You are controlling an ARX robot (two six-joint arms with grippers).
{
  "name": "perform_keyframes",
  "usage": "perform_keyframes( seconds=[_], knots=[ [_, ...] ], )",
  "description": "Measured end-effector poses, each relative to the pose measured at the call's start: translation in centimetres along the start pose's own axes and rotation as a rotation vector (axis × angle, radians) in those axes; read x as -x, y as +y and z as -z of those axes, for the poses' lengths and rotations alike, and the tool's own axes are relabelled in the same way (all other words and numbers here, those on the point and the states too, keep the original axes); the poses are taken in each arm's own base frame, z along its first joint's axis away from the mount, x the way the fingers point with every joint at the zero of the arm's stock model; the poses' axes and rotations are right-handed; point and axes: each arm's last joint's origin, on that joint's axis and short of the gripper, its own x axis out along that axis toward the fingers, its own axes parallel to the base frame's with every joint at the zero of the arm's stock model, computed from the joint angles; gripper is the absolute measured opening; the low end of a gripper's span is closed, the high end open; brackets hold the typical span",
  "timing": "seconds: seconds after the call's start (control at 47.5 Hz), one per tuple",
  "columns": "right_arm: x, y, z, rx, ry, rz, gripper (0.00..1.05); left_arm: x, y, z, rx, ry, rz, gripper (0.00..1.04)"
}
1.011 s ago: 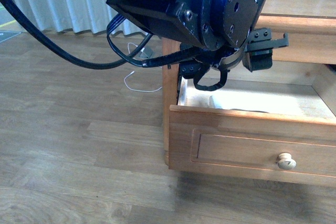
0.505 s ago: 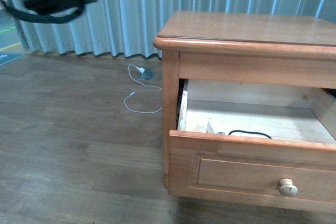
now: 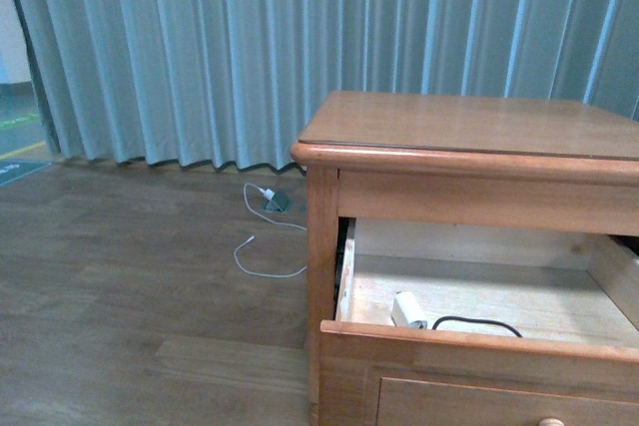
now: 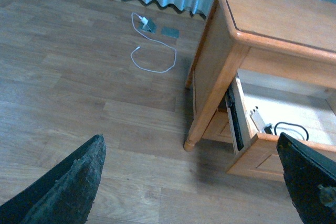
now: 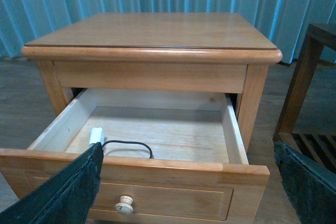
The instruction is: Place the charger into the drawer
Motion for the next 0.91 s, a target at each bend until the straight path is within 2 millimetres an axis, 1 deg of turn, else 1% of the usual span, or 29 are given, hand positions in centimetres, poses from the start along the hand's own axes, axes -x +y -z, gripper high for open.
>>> perform_keyframes(
  seconds=[0.063,0.232,0.274,0.337,0.421,0.547,0.568,0.611,0.737,0.758,0.821,0.905],
  knots=[
    [0.0,0.0,0.0,0.000,0.000,-0.001,0.97,0.4,0.2,-0.1,0.012,-0.023,-0.007,0.99],
    [0.0,0.0,0.0,0.000,0.000,0.000,0.97,0.4,0.2,-0.1,0.012,-0.020,-0.003,0.99],
    [0.0,0.0,0.0,0.000,0.000,0.000,0.97,0.4,0.2,-0.1,0.003,-0.036,-0.014,0.97],
    [0.0,0.0,0.0,0.000,0.001,-0.002,0.97,0.4,0.5,0.4,-0.034,-0.143,-0.029,0.87],
    [0.0,0.0,0.0,0.000,0.000,-0.001,0.97,0.4,1.2,1.5,-0.092,-0.208,-0.031,0.72],
    [0.0,0.0,0.0,0.000,0.001,-0.002,0.97,0.2,2.6,4.0,-0.141,-0.200,-0.043,0.42],
    [0.0,0.0,0.0,0.000,0.001,-0.001,0.97,0.2,2.7,4.2,-0.143,-0.200,-0.044,0.38],
    [0.0,0.0,0.0,0.000,0.000,-0.001,0.97,0.2,3.0,4.8,-0.147,-0.199,-0.045,0.28],
    [0.0,0.0,0.0,0.000,0.001,-0.002,0.97,0.2,3.6,5.7,-0.151,-0.201,-0.044,0.06],
    [0.0,0.0,0.0,0.000,0.001,-0.001,0.97,0.2,3.7,5.9,-0.151,-0.200,-0.027,0.04],
    [0.0,0.0,0.0,0.000,0.000,-0.002,0.97,0.3,4.5,6.3,-0.157,-0.201,-0.036,0.04],
    [0.0,0.0,0.0,0.000,0.000,-0.001,0.97,0.9,4.8,7.0,-0.154,-0.189,-0.063,0.04]
  ],
)
